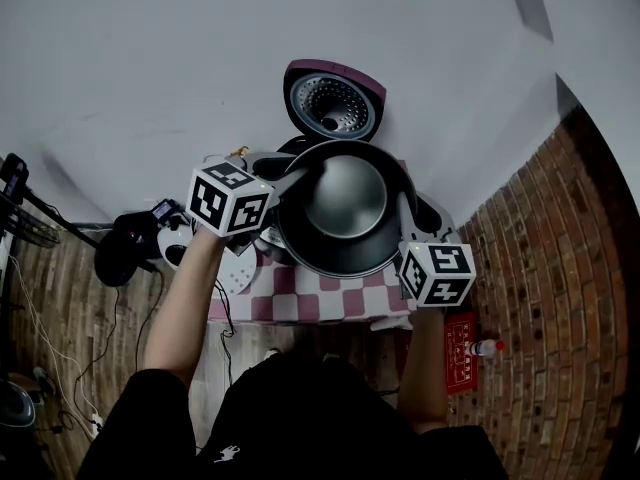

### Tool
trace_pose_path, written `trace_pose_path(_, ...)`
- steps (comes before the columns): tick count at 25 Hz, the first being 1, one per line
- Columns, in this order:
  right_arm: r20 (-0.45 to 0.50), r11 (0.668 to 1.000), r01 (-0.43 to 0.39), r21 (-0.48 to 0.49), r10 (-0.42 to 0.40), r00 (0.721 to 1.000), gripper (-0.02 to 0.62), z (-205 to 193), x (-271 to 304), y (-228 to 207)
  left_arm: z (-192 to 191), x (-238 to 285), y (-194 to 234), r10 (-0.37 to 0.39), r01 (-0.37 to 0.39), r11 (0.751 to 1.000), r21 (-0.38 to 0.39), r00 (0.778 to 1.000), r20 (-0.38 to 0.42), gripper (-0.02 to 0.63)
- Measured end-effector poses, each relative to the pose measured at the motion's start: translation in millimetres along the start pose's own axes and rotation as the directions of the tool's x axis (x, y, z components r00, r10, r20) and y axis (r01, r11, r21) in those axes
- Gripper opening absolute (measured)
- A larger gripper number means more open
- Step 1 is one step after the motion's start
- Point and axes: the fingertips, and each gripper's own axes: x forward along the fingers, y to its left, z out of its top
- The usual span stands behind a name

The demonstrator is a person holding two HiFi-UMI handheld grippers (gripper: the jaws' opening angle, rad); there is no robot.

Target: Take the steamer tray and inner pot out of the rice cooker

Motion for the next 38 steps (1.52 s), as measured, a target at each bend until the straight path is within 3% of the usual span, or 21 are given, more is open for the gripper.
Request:
trace_pose_path(17, -0.047, 0.992, -0.123, 0.002, 0.123, 0.991, 0.025, -52.2, -30.4, -91.8, -23.7, 71.1, -79.5, 0.099, -0.103, 0.992, -0.079, 0.994, -0.044, 0.064)
trace_pose_path(29, -0.108, 0.978, -0.207, 0.02, 0.208, 0.972, 0.025, -105.5, -27.9, -110.8, -72.3, 97.0, -99.7, 0.148, -0.163, 0.973, -0.166, 0.984, -0.102, 0.066)
trace_pose_path(38, -0.184, 0.97, -0.241, 0.03, 0.243, 0.952, 0.023, -156.5, -21.4, -113.6, -123.4, 114.4, -105.6, 0.144, -0.18, 0.954, -0.238, 0.977, -0.159, 0.067)
